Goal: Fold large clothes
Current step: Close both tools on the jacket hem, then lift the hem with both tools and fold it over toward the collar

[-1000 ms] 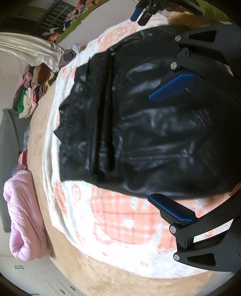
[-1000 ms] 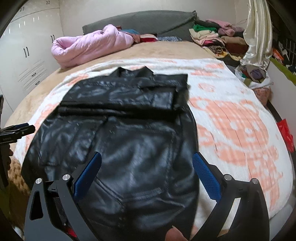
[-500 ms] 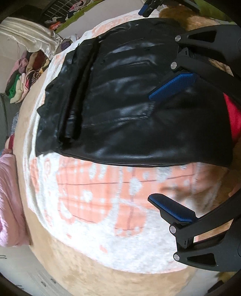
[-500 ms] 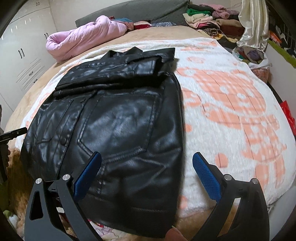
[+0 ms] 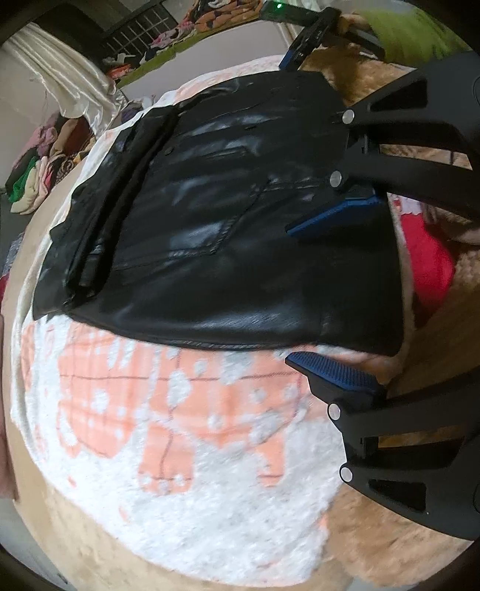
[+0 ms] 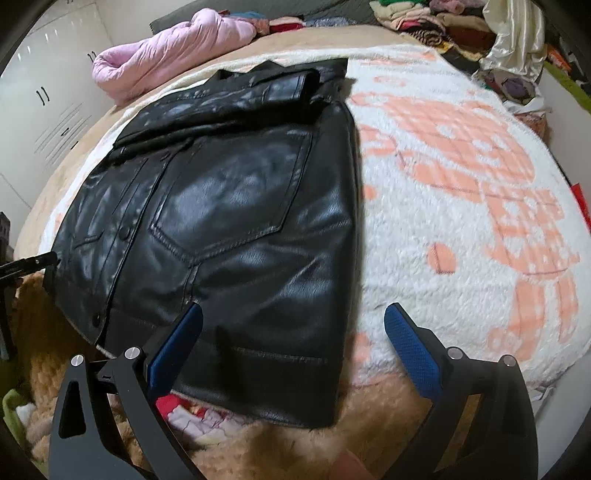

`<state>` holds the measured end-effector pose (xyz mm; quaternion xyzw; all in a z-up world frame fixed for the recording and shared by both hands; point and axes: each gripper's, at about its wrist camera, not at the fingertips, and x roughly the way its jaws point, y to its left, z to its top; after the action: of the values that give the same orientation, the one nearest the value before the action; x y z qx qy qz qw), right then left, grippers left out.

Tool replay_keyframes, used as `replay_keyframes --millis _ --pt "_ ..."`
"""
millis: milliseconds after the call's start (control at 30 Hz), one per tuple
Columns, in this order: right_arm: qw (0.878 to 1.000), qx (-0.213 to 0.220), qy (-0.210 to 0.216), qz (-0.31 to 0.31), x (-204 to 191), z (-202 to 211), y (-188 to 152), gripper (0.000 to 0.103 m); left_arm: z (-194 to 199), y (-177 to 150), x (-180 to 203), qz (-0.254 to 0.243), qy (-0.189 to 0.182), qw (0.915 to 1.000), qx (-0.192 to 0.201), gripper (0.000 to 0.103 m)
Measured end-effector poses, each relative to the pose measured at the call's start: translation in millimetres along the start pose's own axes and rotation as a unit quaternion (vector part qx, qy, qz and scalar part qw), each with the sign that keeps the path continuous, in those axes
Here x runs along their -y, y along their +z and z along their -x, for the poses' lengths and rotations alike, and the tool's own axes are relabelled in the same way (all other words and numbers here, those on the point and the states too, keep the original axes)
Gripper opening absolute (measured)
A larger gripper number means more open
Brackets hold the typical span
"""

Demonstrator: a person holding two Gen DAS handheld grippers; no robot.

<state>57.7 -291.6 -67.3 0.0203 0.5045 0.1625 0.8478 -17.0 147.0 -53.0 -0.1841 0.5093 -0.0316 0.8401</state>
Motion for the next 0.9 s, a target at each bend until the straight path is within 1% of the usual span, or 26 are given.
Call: replay_keyframes --millis 67,167,233,300,333,367,400,433,467,500,533,567,600,667,767,800,900 --pt "1.0 -0.016 0.014 -0.002 0.9 -3.3 -1.4 0.097 -2.8 -1.9 0.5 0.001 -0.002 1.0 -0.004 0.055" --pt "0.999 -0.044 0.02 0.003 -0.1 -10.3 -3.7 0.097 -9.5 -3.3 -1.1 0.005 -0.002 0.9998 -0.017 0.055" --pt "0.998 -0.06 0.02 0.009 -2.0 -14.9 -6.4 0.094 -11.8 -4.5 -2.1 0.005 -0.001 0.9997 -0.022 0.055" --pt "0.998 -0.064 0.02 0.011 -2.1 -16.7 -9.0 0.092 -11.8 -4.6 -1.8 0.004 0.002 0.9997 -0.023 0.055" --pt "0.998 -0.064 0.023 0.015 -2.3 -16.1 -9.7 0.087 -12.6 -3.9 -0.9 0.002 0.004 0.9997 -0.024 0.055" --pt "0.997 -0.064 0.029 0.015 -1.6 -16.0 -9.9 0.081 -13.3 -4.0 -0.5 0.0 0.007 0.9997 -0.024 0.052" --pt "0.997 -0.065 0.04 0.012 -0.4 -15.0 -10.3 0.069 -13.4 -4.3 -0.8 0.001 0.009 0.9997 -0.023 0.048" --pt "0.997 -0.063 0.04 0.01 1.0 -14.2 -9.9 0.059 -13.1 -4.1 -1.0 0.001 0.013 0.9997 -0.022 0.04" --pt "0.997 -0.056 0.043 0.008 3.3 -11.9 -10.1 0.047 -12.1 -4.2 -1.7 0.002 0.014 0.9997 -0.021 0.029" --pt "0.998 -0.045 0.048 0.001 6.9 -8.3 -10.9 0.025 -9.7 -4.6 -1.4 -0.001 0.018 0.9997 -0.017 0.023" --pt "0.997 -0.037 0.062 -0.011 11.8 -4.4 -10.8 0.023 -6.2 -5.0 2.2 -0.014 0.024 0.9995 -0.013 0.016" --pt "0.997 -0.028 0.075 -0.02 15.0 1.3 -11.1 0.019 -3.5 -5.0 5.0 -0.022 0.027 0.9993 -0.009 0.012" --pt "0.996 -0.021 0.08 -0.02 15.4 5.9 -11.8 0.017 1.5 -4.9 8.2 -0.031 0.028 0.9991 -0.003 0.01" --pt "0.996 -0.004 0.093 -0.011 12.2 19.2 -12.8 0.015 8.4 -4.0 8.7 -0.033 0.021 0.9992 0.004 0.005" --pt "0.993 0.019 0.116 -0.006 11.0 41.2 -11.6 0.012 24.3 -1.7 7.8 -0.028 -0.003 0.9994 0.019 0.004" --pt "0.992 0.027 0.126 -0.006 11.3 49.1 -10.8 0.01 32.2 -0.8 8.6 -0.029 -0.008 0.9992 0.026 0.004" --pt "0.988 0.05 0.149 -0.004 9.1 71.9 -3.0 0.009 55.0 4.7 10.2 -0.028 -0.03 0.9978 0.051 0.004"
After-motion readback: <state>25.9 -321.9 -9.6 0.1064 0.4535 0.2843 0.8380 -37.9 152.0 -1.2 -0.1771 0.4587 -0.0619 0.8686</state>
